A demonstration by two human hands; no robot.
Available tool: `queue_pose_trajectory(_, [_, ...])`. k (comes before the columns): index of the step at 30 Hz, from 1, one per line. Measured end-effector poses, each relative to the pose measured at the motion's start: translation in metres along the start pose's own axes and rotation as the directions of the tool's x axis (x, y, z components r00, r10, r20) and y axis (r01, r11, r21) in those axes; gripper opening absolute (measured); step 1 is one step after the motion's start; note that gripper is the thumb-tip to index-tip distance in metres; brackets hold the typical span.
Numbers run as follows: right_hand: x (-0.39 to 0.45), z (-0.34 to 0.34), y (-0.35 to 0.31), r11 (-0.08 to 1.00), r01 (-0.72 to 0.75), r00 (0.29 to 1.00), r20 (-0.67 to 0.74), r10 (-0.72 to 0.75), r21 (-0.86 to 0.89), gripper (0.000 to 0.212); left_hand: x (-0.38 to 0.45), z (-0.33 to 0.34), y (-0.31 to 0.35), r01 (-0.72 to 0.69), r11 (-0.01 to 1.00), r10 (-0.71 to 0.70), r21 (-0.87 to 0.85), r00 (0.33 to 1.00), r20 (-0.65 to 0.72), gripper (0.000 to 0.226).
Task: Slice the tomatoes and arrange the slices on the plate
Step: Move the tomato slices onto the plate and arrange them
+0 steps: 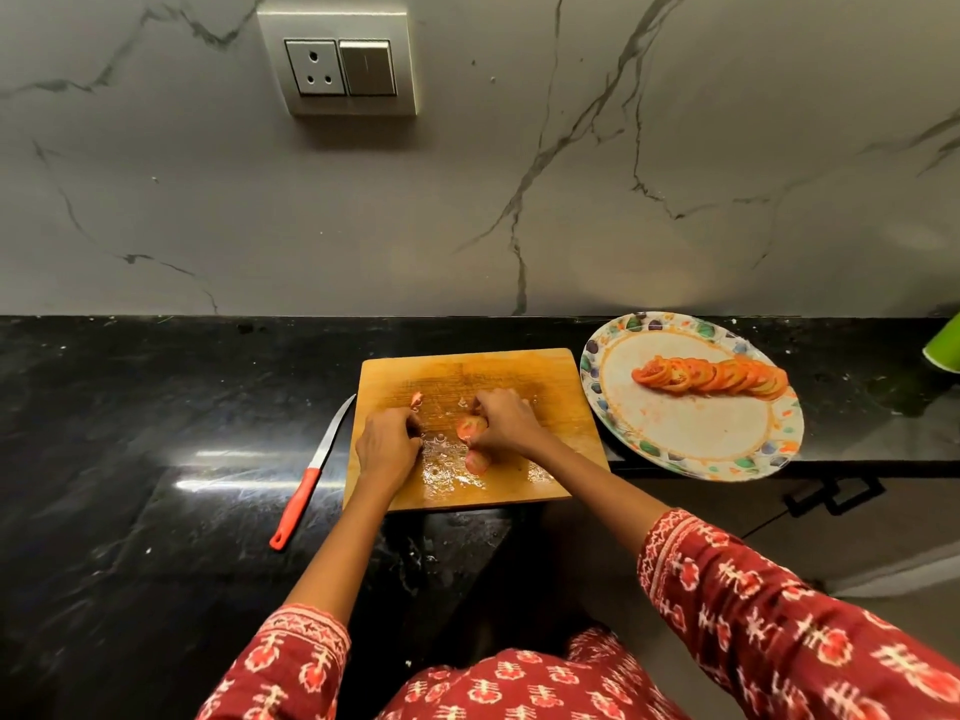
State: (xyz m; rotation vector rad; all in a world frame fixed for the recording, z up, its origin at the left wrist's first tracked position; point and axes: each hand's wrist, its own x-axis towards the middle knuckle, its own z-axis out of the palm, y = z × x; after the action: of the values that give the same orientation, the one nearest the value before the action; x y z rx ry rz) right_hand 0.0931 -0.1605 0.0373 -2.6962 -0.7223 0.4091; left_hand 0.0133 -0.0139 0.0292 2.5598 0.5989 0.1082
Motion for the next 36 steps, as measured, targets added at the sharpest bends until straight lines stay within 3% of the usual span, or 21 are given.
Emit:
queue_pose_trajectory(2, [0.004, -0.001, 0.003, 0.996, -0.050, 0.997, 0.054, 0.046, 0.077, 0.044, -0.002, 0.002, -0.001, 0.010, 1.000, -0.010, -0.014, 1.000, -0.009, 0.015])
queue_pose_trajectory(4, [0.006, -0.005, 0.006, 0.991, -0.046, 0.997, 0.073, 0.037, 0.125, 0.032, -0.004, 0.003, 0.000, 0.016, 1.000, -0.016, -0.010, 1.000, -0.013, 0.016])
queue_pose_trajectory(9, [-0.001, -0.029, 0.026, 0.938, -0.034, 0.995, -0.074, 0.064, 0.346, 0.004, -0.010, 0.009, 0.016, -0.062, 0.993, 0.068, -0.099, 0.996, 0.062, 0.013])
queue_pose_trajectory(13, [-0.008, -0.044, 0.057, 0.917, -0.036, 0.977, -0.180, 0.117, 0.398, 0.011, -0.017, 0.016, 0.029, -0.150, 0.978, 0.180, -0.141, 0.957, 0.228, 0.022])
queue_pose_trajectory(19, [-0.016, -0.044, 0.077, 0.864, 0.001, 0.925, -0.329, 0.191, 0.503, 0.020, -0.017, 0.019, 0.039, -0.113, 0.990, 0.133, -0.085, 0.947, 0.292, 0.018])
queue_pose_trajectory(23, [-0.018, -0.047, 0.078, 0.858, 0.021, 0.926, -0.333, 0.177, 0.514, 0.021, -0.011, 0.015, 0.049, -0.133, 0.991, 0.129, -0.015, 0.922, 0.364, 0.020])
queue_pose_trajectory(29, [-0.026, -0.042, 0.102, 0.867, -0.012, 0.952, -0.260, 0.162, 0.498, 0.020, -0.007, 0.018, 0.051, -0.191, 0.979, 0.156, 0.064, 0.919, 0.362, 0.021])
queue_pose_trajectory(36, [-0.044, -0.061, 0.155, 0.804, -0.128, 0.893, -0.285, 0.349, 0.581, 0.010, 0.001, 0.016, 0.091, -0.230, 0.950, 0.279, -0.212, 0.930, 0.238, 0.014])
